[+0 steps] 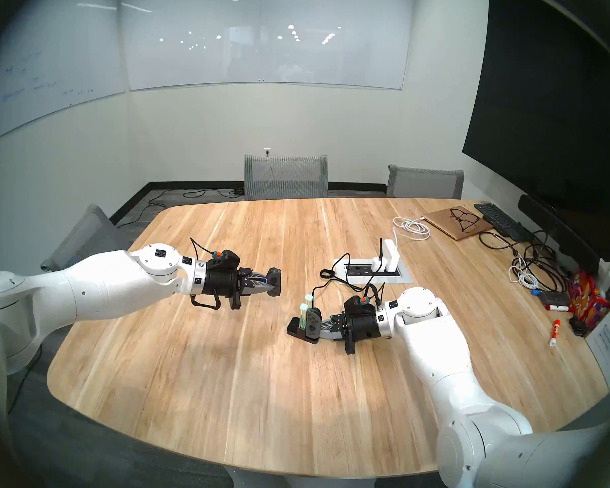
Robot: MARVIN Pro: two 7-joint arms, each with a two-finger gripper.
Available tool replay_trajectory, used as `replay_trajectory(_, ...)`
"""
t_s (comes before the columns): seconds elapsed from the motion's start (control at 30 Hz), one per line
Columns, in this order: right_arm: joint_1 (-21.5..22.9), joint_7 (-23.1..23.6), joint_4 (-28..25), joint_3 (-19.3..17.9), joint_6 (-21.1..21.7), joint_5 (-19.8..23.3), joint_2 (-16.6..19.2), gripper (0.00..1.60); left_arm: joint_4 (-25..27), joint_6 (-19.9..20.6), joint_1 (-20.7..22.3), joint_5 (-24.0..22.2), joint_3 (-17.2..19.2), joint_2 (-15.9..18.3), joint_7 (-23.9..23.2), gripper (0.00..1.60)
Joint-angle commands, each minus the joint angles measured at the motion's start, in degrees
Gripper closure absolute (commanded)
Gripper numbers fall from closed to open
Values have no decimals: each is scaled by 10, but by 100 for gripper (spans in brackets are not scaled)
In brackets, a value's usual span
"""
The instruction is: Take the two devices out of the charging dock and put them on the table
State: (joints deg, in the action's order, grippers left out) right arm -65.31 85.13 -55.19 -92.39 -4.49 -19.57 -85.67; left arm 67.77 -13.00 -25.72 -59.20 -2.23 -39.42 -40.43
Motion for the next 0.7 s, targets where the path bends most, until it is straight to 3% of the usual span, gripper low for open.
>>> replay_trajectory(0.0, -3, -1, -1, 4, 0, 0, -7, 160, 14, 41, 6, 1, 16, 8, 74, 160)
replay_trajectory(0.2, -3, -1, -1, 4, 0, 0, -7, 160, 35, 57, 1, -7, 21, 17, 128, 160)
replay_trajectory(0.43, -3, -1, -1, 4, 0, 0, -7, 160, 43, 68, -5, -58, 36, 25, 127, 160)
replay_trajectory(0.67, -3, -1, -1, 4, 0, -1, -7, 160, 45, 90, 1, -65, 33, 29, 139, 160)
